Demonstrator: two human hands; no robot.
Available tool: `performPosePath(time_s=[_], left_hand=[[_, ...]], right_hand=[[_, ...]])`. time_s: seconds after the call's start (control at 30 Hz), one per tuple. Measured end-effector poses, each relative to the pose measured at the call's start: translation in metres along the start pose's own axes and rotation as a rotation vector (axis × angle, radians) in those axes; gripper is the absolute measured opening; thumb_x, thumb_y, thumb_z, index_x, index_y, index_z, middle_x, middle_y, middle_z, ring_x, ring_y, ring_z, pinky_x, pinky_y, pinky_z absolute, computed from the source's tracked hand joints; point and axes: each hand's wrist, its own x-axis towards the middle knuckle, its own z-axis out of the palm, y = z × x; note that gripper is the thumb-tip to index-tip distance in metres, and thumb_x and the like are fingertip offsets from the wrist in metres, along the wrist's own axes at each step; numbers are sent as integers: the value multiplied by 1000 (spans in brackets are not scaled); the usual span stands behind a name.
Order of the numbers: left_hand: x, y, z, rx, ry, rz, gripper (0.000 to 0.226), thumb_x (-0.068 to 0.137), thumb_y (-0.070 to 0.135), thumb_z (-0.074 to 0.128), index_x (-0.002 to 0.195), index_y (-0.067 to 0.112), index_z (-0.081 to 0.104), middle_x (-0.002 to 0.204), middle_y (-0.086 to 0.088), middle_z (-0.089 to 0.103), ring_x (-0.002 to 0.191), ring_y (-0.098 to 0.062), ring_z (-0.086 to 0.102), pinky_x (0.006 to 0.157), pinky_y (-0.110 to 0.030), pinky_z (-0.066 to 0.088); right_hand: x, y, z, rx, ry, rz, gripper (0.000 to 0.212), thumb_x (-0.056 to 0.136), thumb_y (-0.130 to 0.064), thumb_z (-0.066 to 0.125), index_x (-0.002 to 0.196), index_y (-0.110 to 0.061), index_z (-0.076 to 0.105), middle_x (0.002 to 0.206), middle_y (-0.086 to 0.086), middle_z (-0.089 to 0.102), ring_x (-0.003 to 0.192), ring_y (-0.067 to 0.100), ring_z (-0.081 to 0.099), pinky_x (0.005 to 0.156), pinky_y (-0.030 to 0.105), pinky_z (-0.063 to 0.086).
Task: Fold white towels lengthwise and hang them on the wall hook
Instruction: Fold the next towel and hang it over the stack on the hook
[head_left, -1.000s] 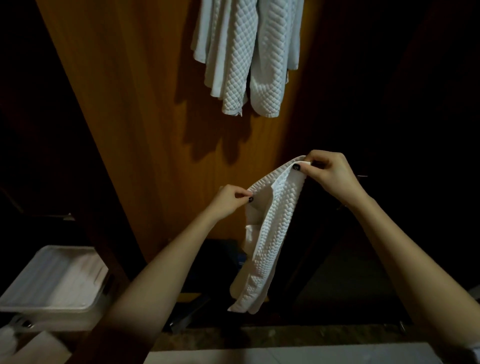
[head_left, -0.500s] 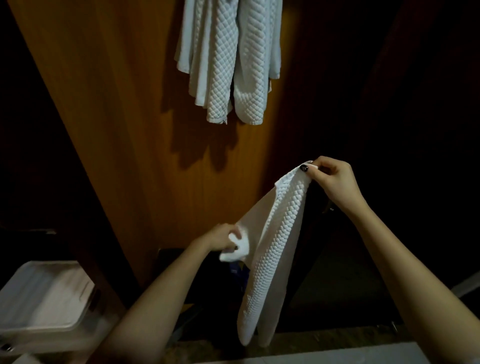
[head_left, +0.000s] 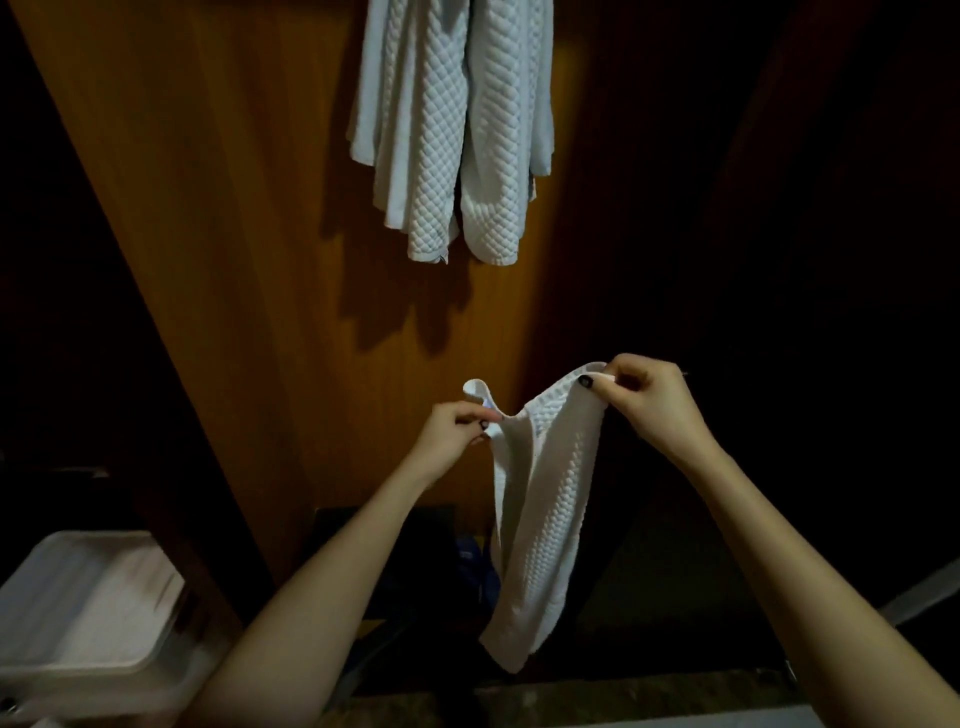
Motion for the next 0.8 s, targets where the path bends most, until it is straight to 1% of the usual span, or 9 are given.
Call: performPosePath(time_s=[0.1, 0.17, 0.3, 0.37, 0.43, 0.5, 0.6, 0.7, 0.8], left_hand=[[4, 24, 4, -163, -9, 18, 35, 92, -8, 49, 87, 19, 71, 100, -3, 64, 86, -7, 61, 70, -15, 51], [4, 35, -1, -289, -30, 4, 33, 93, -7, 48, 87, 19, 69, 102, -2, 62, 94, -10, 61, 72, -17, 53], [-2, 51, -17, -412, -62, 52, 39, 93, -9, 45, 82, 16, 73, 98, -1, 66, 93, -8, 63, 73, -15, 51], [-7, 59, -23, -326, -81, 100, 34, 93, -4, 49, 85, 17, 74, 101, -2, 68, 96, -7, 64, 75, -17, 51], [-11, 66, -27, -162, -82, 153, 19, 92, 8, 58, 89, 20, 73, 102, -2, 69, 96, -8, 63, 81, -20, 51], [-16, 70, -30, -38, -65, 177, 9, 86, 15, 68, 89, 24, 70, 103, -6, 67, 92, -11, 60, 83, -21, 46], [-18, 70, -31, 41, -37, 173, 14, 79, 10, 75, 85, 21, 69, 103, -11, 62, 86, -13, 56, 77, -22, 45], [-18, 65, -33, 101, 2, 210, 11, 79, 6, 74, 85, 14, 70, 92, -3, 60, 78, -8, 53, 70, -15, 40], [-19, 61, -36, 57, 97, 253, 11, 79, 4, 74, 82, 14, 70, 81, 3, 63, 75, -6, 54, 68, -12, 40]], right_hand=[[5, -7, 6, -41, -30, -11, 29, 90, -24, 68, 67, -9, 59, 64, 0, 58, 60, 7, 54, 54, 22, 38], [7, -10, 12, -50, -33, -7, 28, 89, -22, 68, 68, -5, 61, 68, 4, 61, 65, 14, 59, 58, 29, 43], [12, -16, 21, -34, -5, 8, 27, 88, -19, 69, 66, -5, 61, 66, 0, 61, 63, 10, 58, 56, 26, 41], [15, -18, 25, 23, 15, 29, 27, 87, -19, 68, 64, -8, 60, 62, -3, 60, 58, 5, 53, 55, 23, 38], [17, -20, 30, 92, 27, 61, 29, 88, -21, 68, 62, -10, 60, 60, -4, 59, 57, 5, 51, 54, 24, 36], [19, -24, 36, 150, 27, 74, 29, 89, -22, 68, 61, -17, 60, 63, -9, 64, 60, 11, 58, 56, 28, 42], [21, -32, 45, 181, 30, 76, 28, 90, -23, 67, 62, -19, 62, 74, 2, 70, 75, 25, 67, 62, 37, 51], [22, -38, 50, 175, 42, 78, 28, 89, -24, 68, 62, -20, 63, 74, 5, 70, 74, 23, 67, 63, 35, 51], [23, -40, 50, 141, 32, 64, 27, 89, -27, 68, 65, -16, 64, 75, 5, 70, 73, 20, 66, 61, 31, 50]])
